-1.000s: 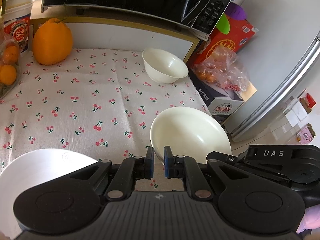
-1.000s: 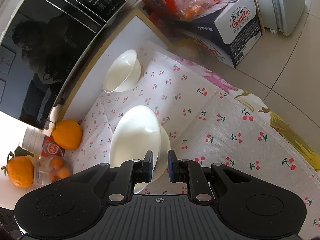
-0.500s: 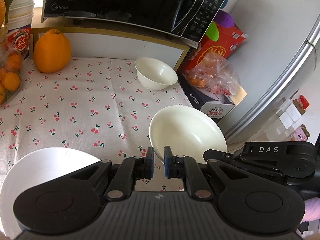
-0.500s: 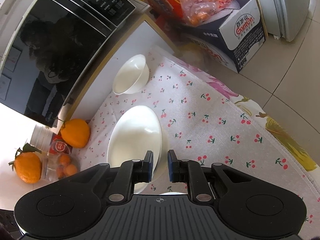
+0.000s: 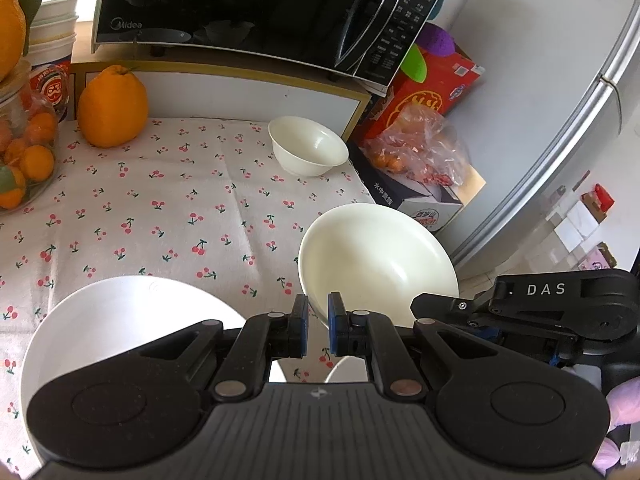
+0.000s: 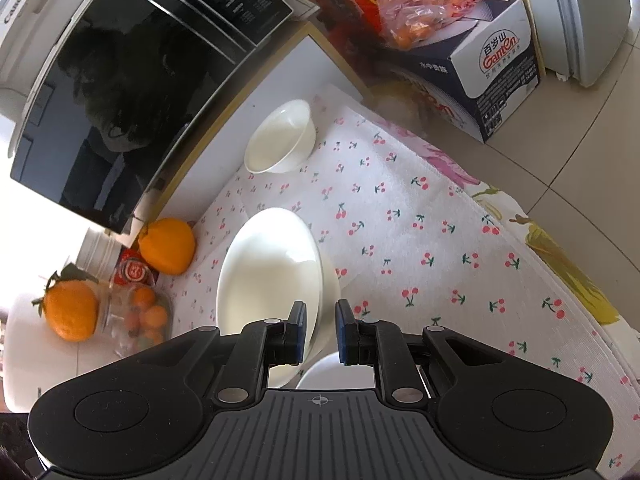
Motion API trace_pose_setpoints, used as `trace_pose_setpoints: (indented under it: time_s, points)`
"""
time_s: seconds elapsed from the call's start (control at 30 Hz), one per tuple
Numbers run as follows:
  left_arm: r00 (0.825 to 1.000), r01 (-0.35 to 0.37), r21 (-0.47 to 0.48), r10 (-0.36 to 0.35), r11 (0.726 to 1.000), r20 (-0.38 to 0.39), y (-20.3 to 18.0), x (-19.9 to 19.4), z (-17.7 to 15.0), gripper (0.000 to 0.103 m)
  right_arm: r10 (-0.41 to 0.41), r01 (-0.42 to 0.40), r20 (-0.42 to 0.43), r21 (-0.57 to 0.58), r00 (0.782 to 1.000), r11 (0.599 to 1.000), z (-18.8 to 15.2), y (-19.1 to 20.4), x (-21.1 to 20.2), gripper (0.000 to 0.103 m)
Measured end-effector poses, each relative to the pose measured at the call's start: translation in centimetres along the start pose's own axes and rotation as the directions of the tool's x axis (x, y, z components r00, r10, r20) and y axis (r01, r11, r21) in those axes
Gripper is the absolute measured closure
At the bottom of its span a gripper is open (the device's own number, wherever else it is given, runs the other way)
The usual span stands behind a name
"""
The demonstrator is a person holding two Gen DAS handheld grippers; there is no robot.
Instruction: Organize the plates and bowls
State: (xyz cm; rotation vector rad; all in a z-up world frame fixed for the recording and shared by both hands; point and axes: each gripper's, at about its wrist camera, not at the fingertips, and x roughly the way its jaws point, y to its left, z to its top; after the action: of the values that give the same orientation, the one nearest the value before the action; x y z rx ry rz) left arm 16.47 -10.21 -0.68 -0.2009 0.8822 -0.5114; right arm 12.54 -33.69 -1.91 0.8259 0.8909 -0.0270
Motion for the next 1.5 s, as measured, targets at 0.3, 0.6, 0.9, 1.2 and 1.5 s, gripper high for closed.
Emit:
trace_pose_setpoints:
  time_s: [0.3, 0.6, 0.9, 1.2, 1.5]
  points:
    - [1.0, 0.003, 0.018, -0.003, 1.0, -0.002, -0.3, -1.9, -1.0, 0.095, 0.001, -0.003, -0.029, -0.059, 1.0, 0.998, -1.3, 0.6, -1.6, 0.087]
    - [0.999, 0.017, 0.022, -0.017, 1.0, -0.03, -0.5, -2.7, -2.0, 0.095, -0.005, 0.002, -0.033, -0.112, 0.999, 0.994, -2.3, 0.9, -3.1, 0.087]
    - [0.997, 0.035, 0.022, -0.033, 0.999, -0.076, -0.8, -3.0, -3.2, 0.095, -0.034, 0.024, -0.063, -0.147, 0.997, 0.989, -2.9, 0.4, -3.5, 0.087]
    - [0.992, 0.039, 0.019, -0.037, 0.999, -0.124, -0.8, -2.6, -3.9, 0.095, -0.063, 0.046, -0.082, -0.189, 0.995, 0.981, -3.4, 0.4, -3.9, 0.087]
    - [0.986, 0.039, 0.028, -0.034, 0.999, -0.162, -1.1, -2.0, -4.4, 0.095, -0.103, 0.08, -0.106, -0.199, 0.989, 0.977, -3.7, 0.0, -3.5, 0.087]
